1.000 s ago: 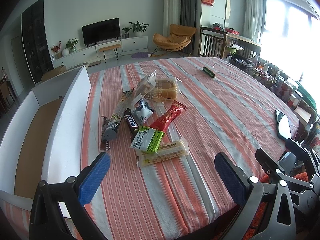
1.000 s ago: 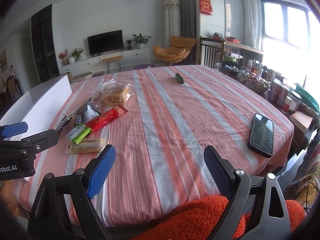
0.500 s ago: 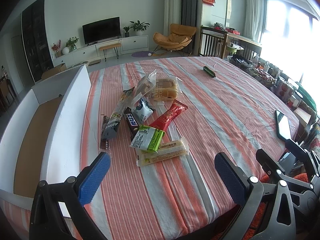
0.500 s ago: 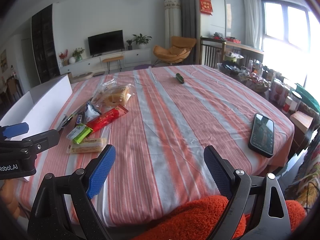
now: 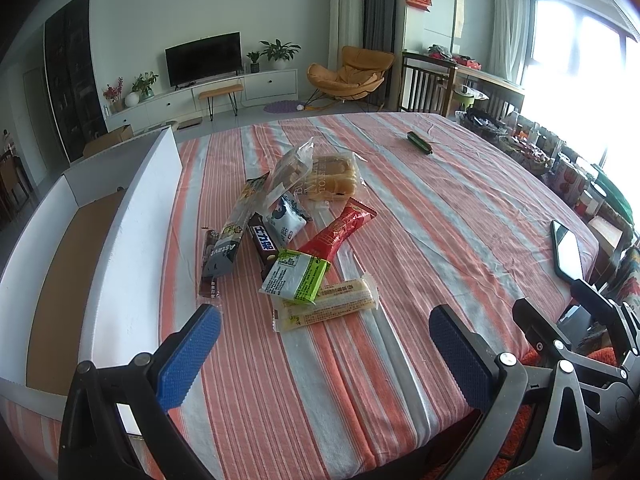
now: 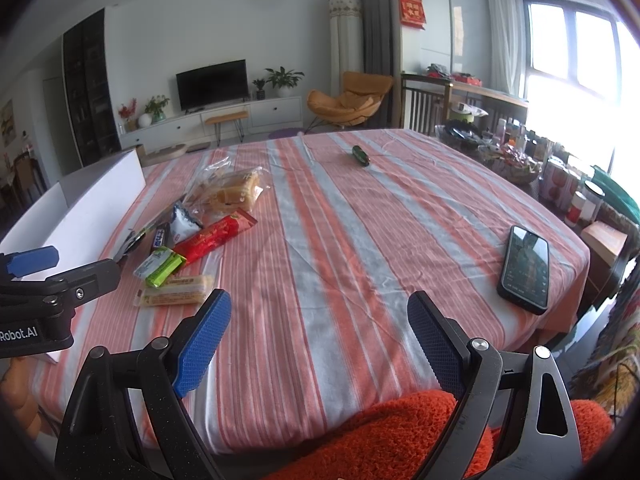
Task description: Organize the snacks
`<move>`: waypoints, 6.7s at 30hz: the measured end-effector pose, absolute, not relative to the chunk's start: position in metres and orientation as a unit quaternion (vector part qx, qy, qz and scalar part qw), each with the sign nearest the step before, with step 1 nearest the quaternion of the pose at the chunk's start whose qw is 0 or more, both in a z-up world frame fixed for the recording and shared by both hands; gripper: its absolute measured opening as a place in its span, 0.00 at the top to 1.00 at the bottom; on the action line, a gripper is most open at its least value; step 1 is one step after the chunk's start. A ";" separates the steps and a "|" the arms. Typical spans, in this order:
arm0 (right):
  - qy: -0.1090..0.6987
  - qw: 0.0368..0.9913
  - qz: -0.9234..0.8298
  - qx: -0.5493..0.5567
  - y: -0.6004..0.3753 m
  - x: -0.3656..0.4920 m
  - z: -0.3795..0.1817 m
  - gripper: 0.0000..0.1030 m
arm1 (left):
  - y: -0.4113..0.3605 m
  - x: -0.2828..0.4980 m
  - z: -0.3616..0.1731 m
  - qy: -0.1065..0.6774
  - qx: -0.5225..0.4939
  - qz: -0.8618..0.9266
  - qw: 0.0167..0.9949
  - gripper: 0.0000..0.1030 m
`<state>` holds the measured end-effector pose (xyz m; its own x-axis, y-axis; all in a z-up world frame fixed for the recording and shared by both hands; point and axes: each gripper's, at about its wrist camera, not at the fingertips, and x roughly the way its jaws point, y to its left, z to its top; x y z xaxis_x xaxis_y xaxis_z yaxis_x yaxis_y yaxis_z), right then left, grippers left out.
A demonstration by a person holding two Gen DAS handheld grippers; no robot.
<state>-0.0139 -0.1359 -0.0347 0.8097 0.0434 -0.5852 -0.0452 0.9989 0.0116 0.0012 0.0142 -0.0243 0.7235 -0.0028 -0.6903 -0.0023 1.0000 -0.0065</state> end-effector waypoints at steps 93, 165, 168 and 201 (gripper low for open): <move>0.437 0.888 0.085 0.116 -0.154 0.019 -0.075 0.11 | 0.050 0.133 -0.101 0.552 0.027 -0.082 0.830 0.52; 0.470 0.738 0.307 0.375 -0.135 0.105 -0.028 0.78 | 0.116 0.014 0.027 0.400 -0.084 -0.046 0.911 0.53; 0.471 0.738 0.319 0.364 -0.120 0.099 -0.023 0.78 | 0.121 0.007 0.031 0.391 -0.072 -0.028 0.917 0.53; 0.395 0.844 0.363 0.022 0.120 0.062 0.027 0.34 | 0.343 -0.029 -0.009 0.420 -0.116 0.261 0.861 0.16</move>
<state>0.0621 0.1200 0.0268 0.4249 0.6296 -0.6505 -0.5950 0.7358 0.3235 -0.0294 0.3431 -0.0087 0.5105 0.3516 -0.7847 -0.5465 0.8372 0.0196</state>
